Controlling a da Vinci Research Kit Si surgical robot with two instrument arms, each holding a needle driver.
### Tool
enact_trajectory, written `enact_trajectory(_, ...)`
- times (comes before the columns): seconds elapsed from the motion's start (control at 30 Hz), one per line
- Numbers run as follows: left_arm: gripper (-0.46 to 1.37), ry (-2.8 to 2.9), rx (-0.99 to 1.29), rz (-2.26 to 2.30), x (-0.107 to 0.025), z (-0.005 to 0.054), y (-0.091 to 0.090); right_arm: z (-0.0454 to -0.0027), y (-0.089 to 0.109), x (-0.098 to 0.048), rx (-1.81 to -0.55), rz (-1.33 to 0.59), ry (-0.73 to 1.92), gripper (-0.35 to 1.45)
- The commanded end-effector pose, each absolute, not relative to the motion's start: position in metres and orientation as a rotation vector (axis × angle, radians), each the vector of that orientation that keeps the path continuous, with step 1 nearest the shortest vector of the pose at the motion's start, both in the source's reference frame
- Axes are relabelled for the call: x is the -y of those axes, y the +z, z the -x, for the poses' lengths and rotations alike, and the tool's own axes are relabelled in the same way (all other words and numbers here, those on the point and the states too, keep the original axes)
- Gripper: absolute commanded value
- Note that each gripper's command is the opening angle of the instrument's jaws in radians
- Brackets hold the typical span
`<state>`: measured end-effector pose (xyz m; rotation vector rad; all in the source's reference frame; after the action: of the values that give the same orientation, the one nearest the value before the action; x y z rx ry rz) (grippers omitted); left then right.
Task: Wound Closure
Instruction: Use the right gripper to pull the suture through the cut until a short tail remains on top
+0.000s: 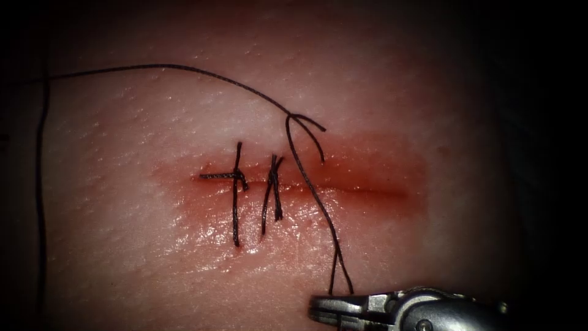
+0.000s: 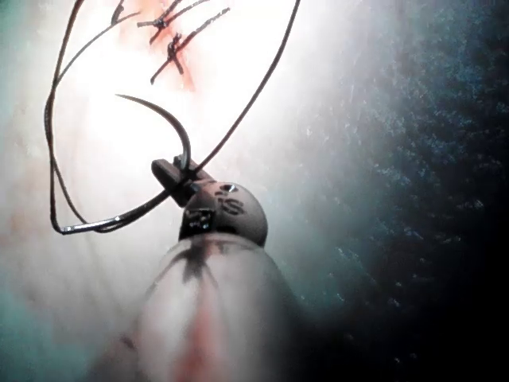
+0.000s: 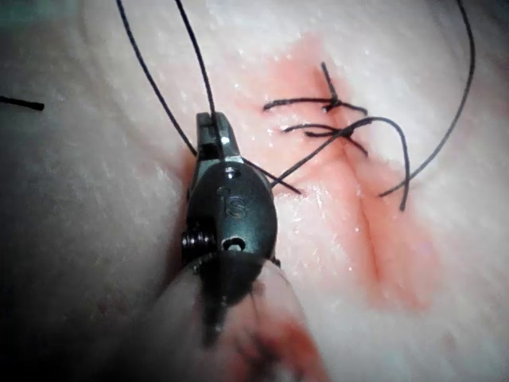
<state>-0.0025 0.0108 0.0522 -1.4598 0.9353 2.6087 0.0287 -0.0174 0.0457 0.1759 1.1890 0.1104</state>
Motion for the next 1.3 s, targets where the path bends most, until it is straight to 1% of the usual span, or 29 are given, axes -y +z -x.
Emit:
enact_trajectory(0.03,-0.35,2.610,-0.933,1.467,-0.011,0.0028,0.052,-0.0292,0.046,0.018,-1.181,-0.188,0.092,-0.35)
enact_trajectory(0.33,-0.35,2.608,-0.918,1.496,-0.010,0.0047,0.053,-0.0346,0.042,0.021,-1.200,-0.243,0.044,-0.35)
enact_trajectory(0.4,-0.35,2.603,-0.914,1.507,-0.009,0.0051,0.053,-0.0365,0.041,0.023,-1.210,-0.262,0.026,-0.35)
enact_trajectory(0.63,-0.35,2.607,-0.904,1.518,-0.009,0.0058,0.053,-0.0408,0.039,0.025,-1.217,-0.307,-0.009,-0.35)
enact_trajectory(0.8,-0.35,2.603,-0.900,1.518,-0.009,0.0058,0.053,-0.0423,0.039,0.026,-1.229,-0.329,-0.020,-0.35)
enact_trajectory(0.97,-0.35,2.603,-0.902,1.520,-0.008,0.0058,0.053,-0.0428,0.039,0.026,-1.232,-0.335,-0.022,-0.35)
enact_trajectory(1.07,-0.35,2.606,-0.901,1.518,-0.008,0.0058,0.053,-0.0426,0.039,0.026,-1.269,-0.315,-0.002,-0.35)
enact_trajectory(1.1,-0.35,2.606,-0.902,1.518,-0.008,0.0058,0.053,-0.0425,0.039,0.026,-1.276,-0.306,0.006,-0.19)
enact_trajectory(1.13,-0.35,2.602,-0.895,1.523,-0.008,0.0058,0.053,-0.0422,0.039,0.025,-1.288,-0.282,0.028,0.40)
enact_trajectory(1.17,-0.35,2.602,-0.895,1.523,-0.008,0.0058,0.053,-0.0421,0.039,0.025,-1.291,-0.269,0.041,0.71)
enact_trajectory(1.2,-0.35,2.602,-0.895,1.523,-0.008,0.0058,0.053,-0.0419,0.039,0.025,-1.298,-0.258,0.054,0.94)
enact_trajectory(1.23,-0.35,2.602,-0.895,1.523,-0.008,0.0058,0.053,-0.0416,0.039,0.024,-1.299,-0.253,0.063,1.01)
enact_trajectory(1.3,-0.35,2.602,-0.895,1.523,-0.008,0.0058,0.053,-0.0410,0.038,0.024,-1.306,-0.248,0.079,1.08)
